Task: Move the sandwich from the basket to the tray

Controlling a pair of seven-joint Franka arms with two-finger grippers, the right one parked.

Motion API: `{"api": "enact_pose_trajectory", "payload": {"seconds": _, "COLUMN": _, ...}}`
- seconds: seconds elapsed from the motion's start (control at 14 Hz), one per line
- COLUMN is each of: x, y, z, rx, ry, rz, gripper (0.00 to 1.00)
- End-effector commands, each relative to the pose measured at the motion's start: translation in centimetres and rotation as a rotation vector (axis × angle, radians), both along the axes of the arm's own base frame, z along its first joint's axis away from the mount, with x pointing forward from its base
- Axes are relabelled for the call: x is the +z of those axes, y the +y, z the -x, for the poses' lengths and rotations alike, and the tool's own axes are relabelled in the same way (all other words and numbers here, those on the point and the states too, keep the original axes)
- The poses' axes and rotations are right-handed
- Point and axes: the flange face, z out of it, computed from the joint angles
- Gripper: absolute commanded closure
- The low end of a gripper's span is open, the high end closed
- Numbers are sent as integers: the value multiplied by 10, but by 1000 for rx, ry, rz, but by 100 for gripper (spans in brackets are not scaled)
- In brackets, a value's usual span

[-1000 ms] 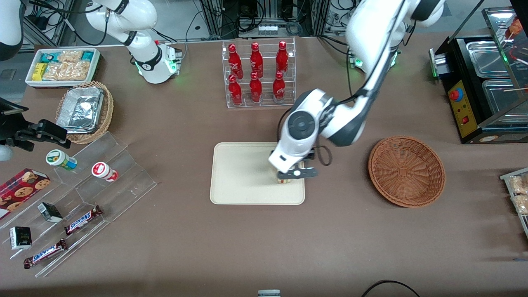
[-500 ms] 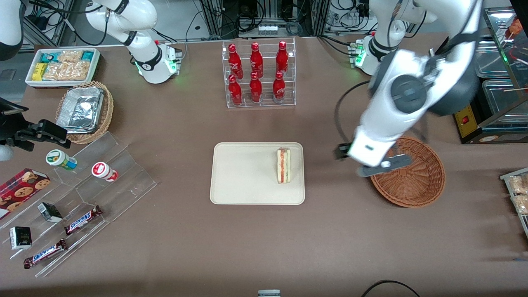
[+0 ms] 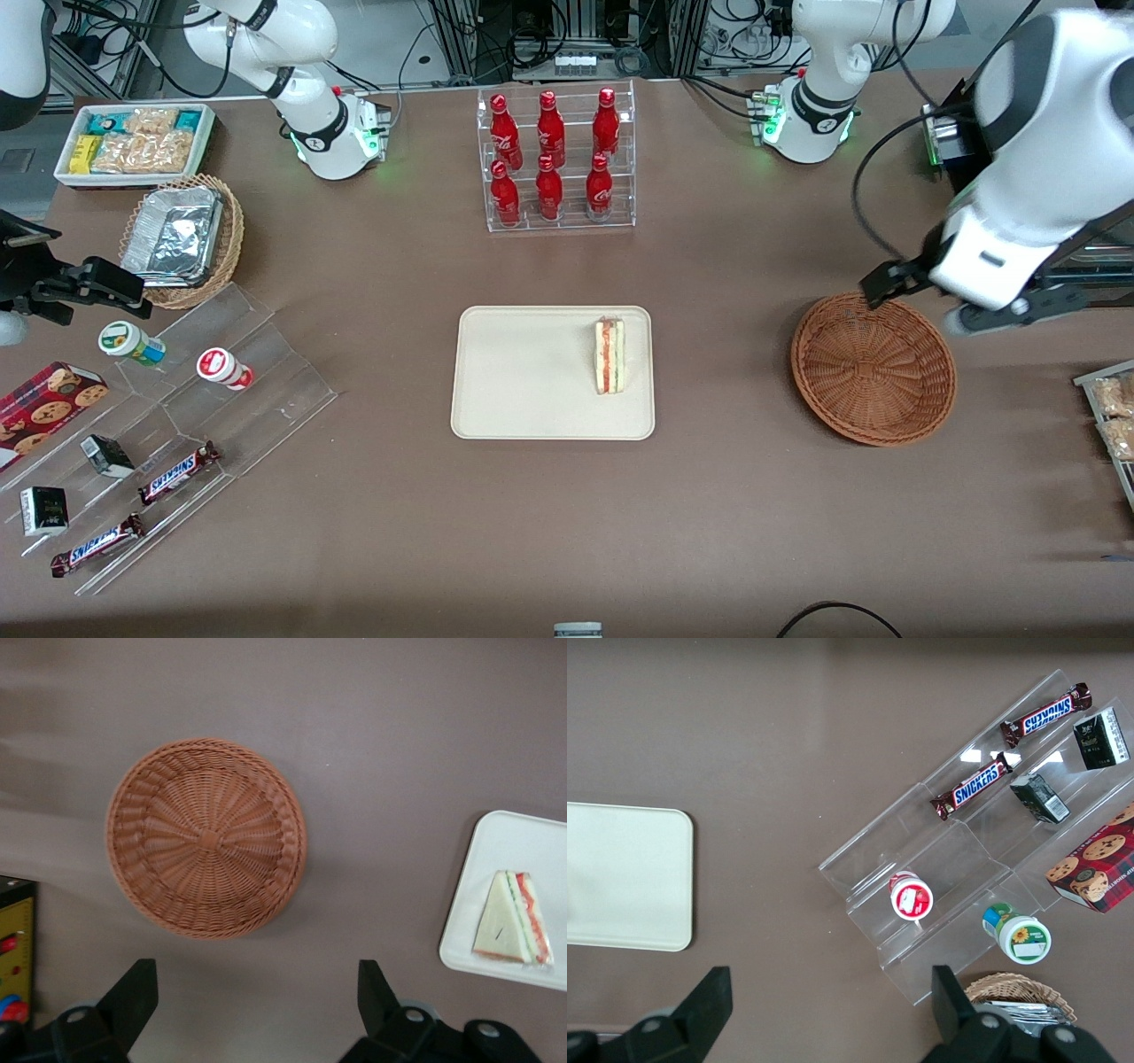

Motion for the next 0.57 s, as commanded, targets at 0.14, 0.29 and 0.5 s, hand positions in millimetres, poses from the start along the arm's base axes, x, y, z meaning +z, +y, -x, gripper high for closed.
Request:
{"api": "enact_pose_trajectory", "payload": {"seconds": 0.14, "x": 47, "y": 41, "z": 15, "rx": -4, "ry": -2, "rz": 5, "gripper": 0}}
{"api": "enact_pose_trajectory", "payload": {"seconds": 0.29, "x": 52, "y": 42, "z": 17, "rx": -11, "ry": 11, "rz": 3, "gripper": 0}}
{"api": "enact_pose_trajectory", "payload": {"seconds": 0.5, "x": 50, "y": 46, "z": 17, "rx": -58, "ry": 16, "rz": 6, "gripper": 0}}
